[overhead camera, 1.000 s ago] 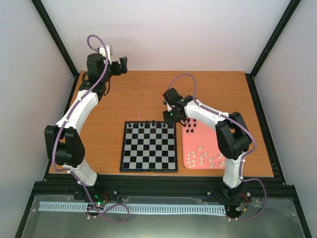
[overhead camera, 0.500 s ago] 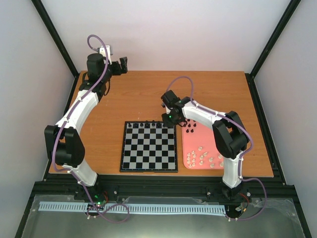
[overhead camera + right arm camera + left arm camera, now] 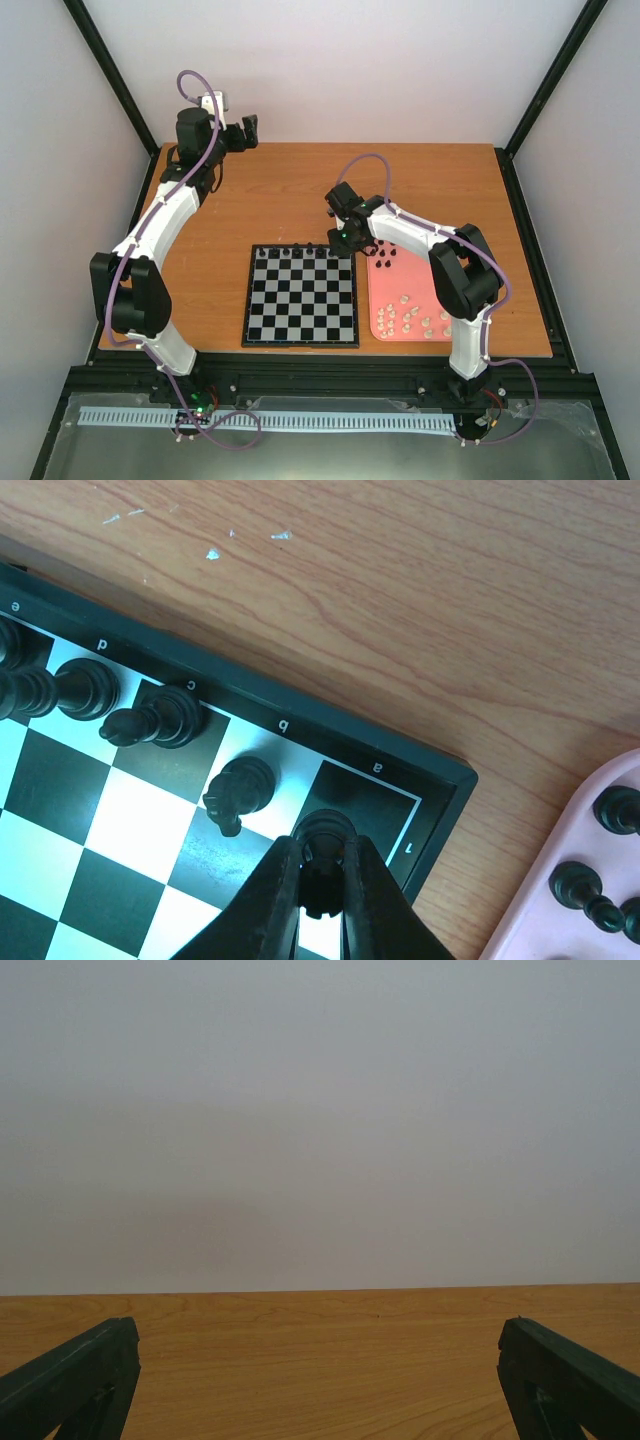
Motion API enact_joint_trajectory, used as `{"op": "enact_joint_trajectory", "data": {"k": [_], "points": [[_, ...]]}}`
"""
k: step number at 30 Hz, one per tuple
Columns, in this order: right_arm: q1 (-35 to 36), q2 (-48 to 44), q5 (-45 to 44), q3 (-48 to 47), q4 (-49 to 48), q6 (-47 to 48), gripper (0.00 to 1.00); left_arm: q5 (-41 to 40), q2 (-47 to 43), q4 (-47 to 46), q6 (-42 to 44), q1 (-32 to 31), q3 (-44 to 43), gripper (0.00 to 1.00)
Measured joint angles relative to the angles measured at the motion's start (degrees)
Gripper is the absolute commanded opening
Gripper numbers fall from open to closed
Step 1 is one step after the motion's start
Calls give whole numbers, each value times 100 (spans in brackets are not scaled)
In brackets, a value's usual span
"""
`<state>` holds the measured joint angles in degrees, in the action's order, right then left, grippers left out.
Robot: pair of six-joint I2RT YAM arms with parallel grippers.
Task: Set up the chess pieces on the board
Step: Place the chess piece on the chessboard.
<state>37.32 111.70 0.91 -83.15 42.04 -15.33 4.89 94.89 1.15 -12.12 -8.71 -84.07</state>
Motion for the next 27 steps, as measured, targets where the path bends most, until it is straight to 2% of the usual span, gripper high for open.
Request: {"op": "enact_joint_trajectory", "data": {"k": [27], "points": [[-44, 98, -2, 142, -61, 4, 3, -39, 0, 13, 0, -4, 0, 100]]}}
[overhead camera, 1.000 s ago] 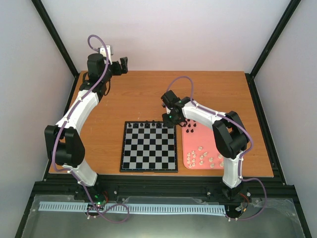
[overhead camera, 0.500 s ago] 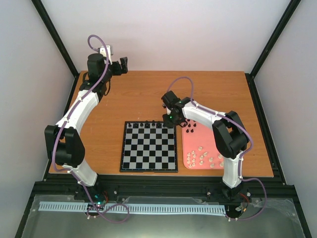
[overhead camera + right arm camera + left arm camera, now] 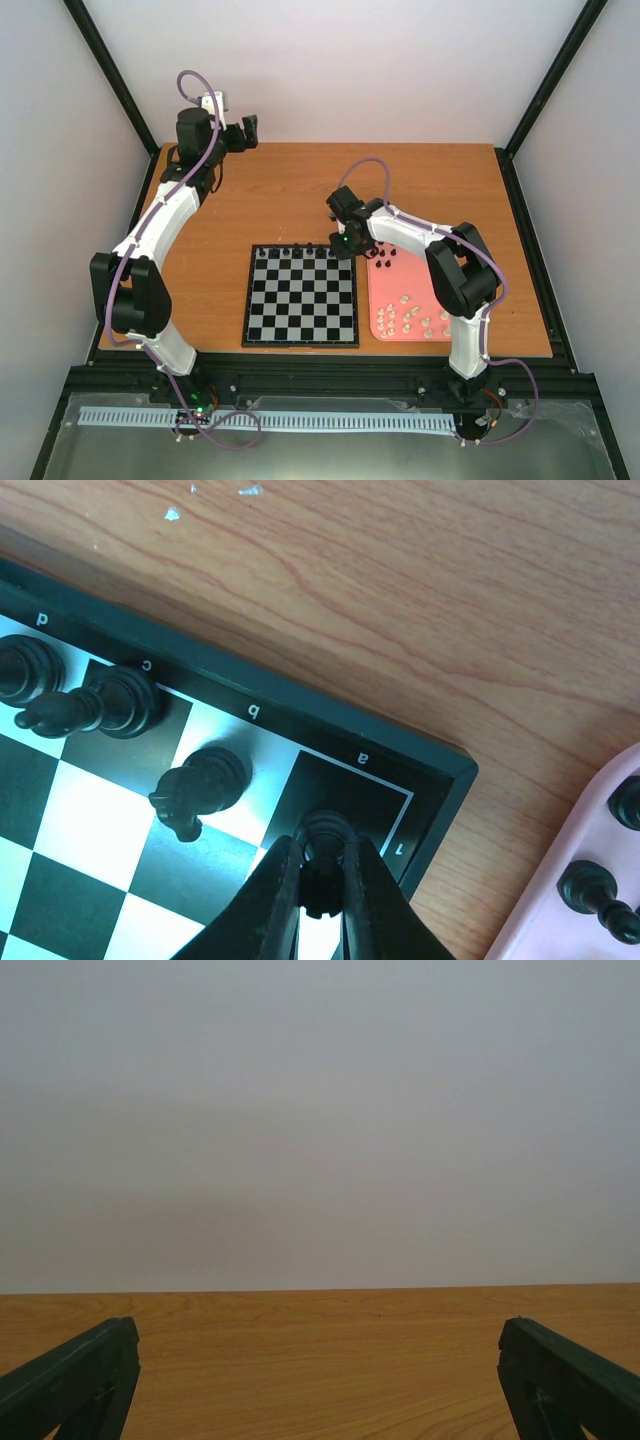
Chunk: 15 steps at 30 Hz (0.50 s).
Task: Set up the chess pieces on the board
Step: Place the chess piece on the chessboard.
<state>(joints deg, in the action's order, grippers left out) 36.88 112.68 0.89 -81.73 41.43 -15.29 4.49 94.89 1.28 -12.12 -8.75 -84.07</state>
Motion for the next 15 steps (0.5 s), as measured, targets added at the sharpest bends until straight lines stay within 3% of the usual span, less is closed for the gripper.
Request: {"op": "enact_joint_trajectory", "data": {"k": [15], "points": [[-28, 35, -22, 20, -79, 0, 4, 0, 0, 0, 0, -7, 0, 100]]}}
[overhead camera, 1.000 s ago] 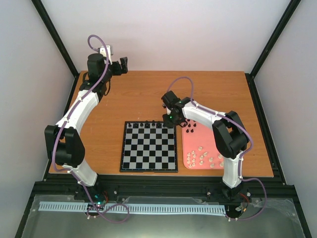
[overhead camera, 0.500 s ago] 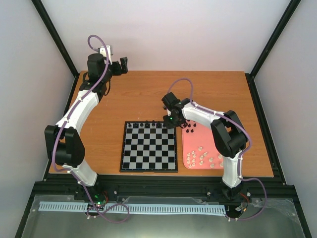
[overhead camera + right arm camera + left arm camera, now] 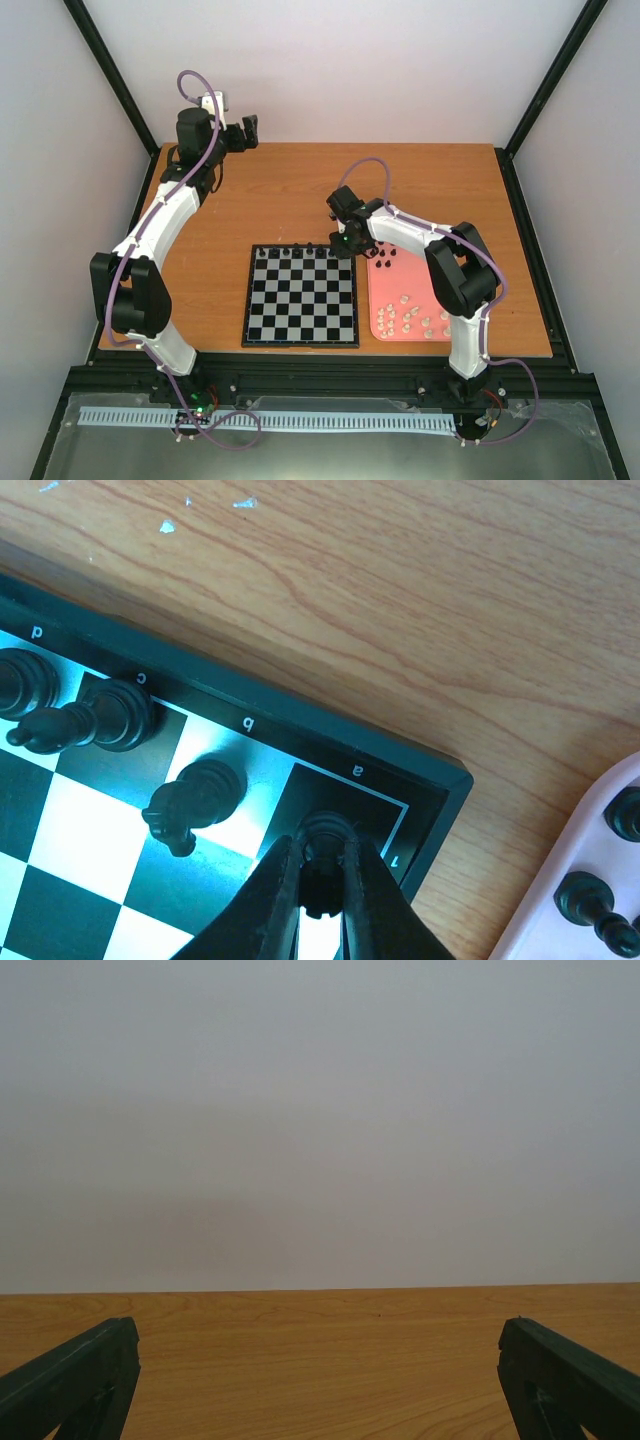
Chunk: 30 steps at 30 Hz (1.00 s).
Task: Set up the chess pieces on the board
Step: Place the chess piece on the chessboard.
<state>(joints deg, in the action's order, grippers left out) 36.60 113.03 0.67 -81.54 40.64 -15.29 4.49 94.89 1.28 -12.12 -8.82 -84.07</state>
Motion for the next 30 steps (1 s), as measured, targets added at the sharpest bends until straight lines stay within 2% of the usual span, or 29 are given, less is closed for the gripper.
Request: {"op": "enact_joint_trajectory", "data": {"k": [5, 16, 30], "points": [[-2, 7, 0, -2, -20, 2, 5, -2, 0, 2, 2, 0, 0, 100], [-4, 7, -2, -2, -20, 42, 21, -2, 0, 2, 4, 0, 0, 100], [-4, -22, -2, -2, -13, 111, 27, -7, 0, 4, 9, -4, 0, 100]]}}
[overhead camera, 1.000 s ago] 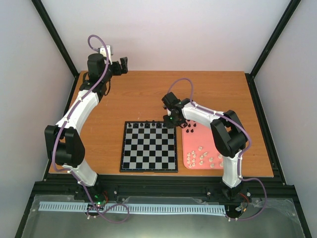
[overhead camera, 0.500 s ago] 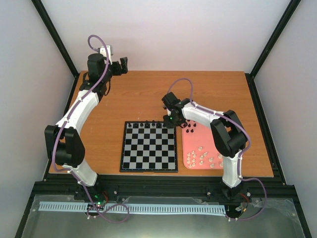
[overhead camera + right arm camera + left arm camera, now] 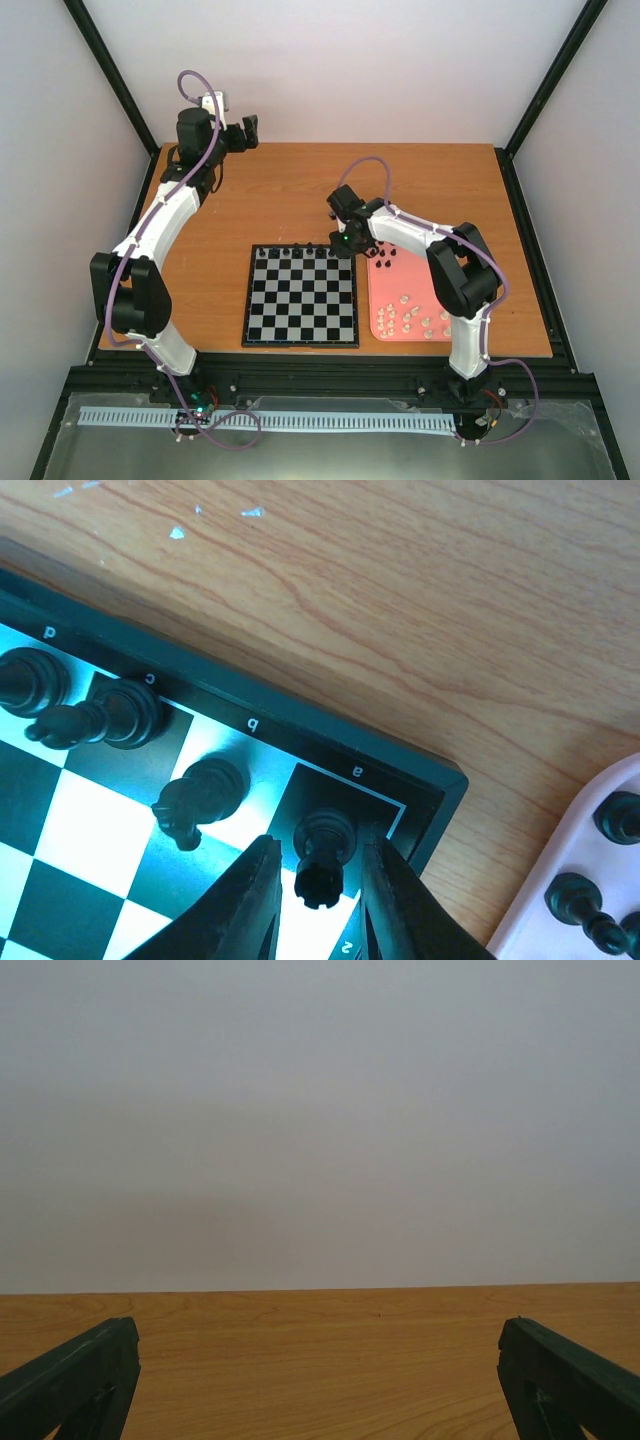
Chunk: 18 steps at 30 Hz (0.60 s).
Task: Set up the chess pieces on the board
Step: Place the chess piece on the chessboard.
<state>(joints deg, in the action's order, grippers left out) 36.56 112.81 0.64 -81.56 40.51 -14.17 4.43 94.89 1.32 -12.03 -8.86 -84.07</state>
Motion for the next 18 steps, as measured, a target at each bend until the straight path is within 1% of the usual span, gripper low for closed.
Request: {"op": "enact_joint_trajectory", "data": {"k": [7, 11, 15, 17, 18], "points": [[0, -306, -81, 0, 22, 20, 30, 0, 0, 0, 22, -2, 0, 100], [0, -575, -162, 0, 50, 26, 36, 0, 0, 0, 31, -4, 0, 100], [0, -813, -444, 0, 177, 74, 40, 0, 0, 0, 33, -4, 0, 100], [0, -922, -693, 0, 284, 111, 46, 0, 0, 0, 33, -4, 0, 100], [0, -979, -850, 0, 354, 129, 52, 0, 0, 2, 33, -4, 0, 100]]}}
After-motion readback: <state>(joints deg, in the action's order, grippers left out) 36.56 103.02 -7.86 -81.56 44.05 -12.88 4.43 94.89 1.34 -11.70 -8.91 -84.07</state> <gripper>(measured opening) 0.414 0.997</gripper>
